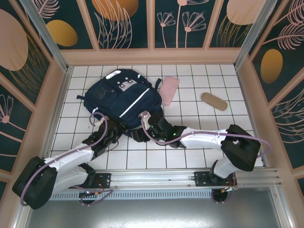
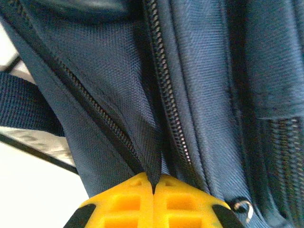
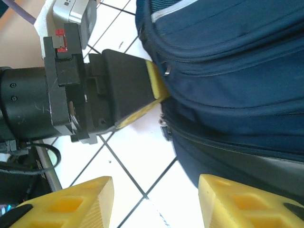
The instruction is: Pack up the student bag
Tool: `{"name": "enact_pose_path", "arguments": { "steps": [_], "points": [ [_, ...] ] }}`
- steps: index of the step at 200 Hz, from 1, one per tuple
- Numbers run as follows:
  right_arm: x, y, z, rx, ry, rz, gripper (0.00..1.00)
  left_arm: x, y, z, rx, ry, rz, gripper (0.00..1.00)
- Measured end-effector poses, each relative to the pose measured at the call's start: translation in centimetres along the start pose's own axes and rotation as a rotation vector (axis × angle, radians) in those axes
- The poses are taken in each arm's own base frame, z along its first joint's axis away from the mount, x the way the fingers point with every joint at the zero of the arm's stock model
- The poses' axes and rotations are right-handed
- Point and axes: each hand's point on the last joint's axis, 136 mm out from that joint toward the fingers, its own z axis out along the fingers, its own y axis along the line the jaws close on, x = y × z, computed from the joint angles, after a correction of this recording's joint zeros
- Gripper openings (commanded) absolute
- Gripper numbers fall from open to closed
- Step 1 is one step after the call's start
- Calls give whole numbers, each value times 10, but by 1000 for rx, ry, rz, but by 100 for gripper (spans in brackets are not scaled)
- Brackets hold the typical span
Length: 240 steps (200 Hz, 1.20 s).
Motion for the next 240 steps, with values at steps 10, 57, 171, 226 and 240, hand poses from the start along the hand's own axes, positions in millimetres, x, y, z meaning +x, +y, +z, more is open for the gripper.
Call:
{"name": "enact_pose_path", "arguments": {
  "steps": [10,57,171,226,240],
  "points": [
    [3,1,5,-2,9,5,45,1,-7,1,26,11,-2,0],
    [16,-8,30,44,47,31,43,4,-29,-8,115,40,2,0],
    [2,-26,57,170,-3,84,38,1,-33,-13,164,32,-3,0],
    [-2,-28,61,190,-28,88,0,0,-33,-12,172,27,-6,0],
    [-3,-28,60,187,-35,90,0,0,-34,-12,173,26,-5,0]
  ]
}}
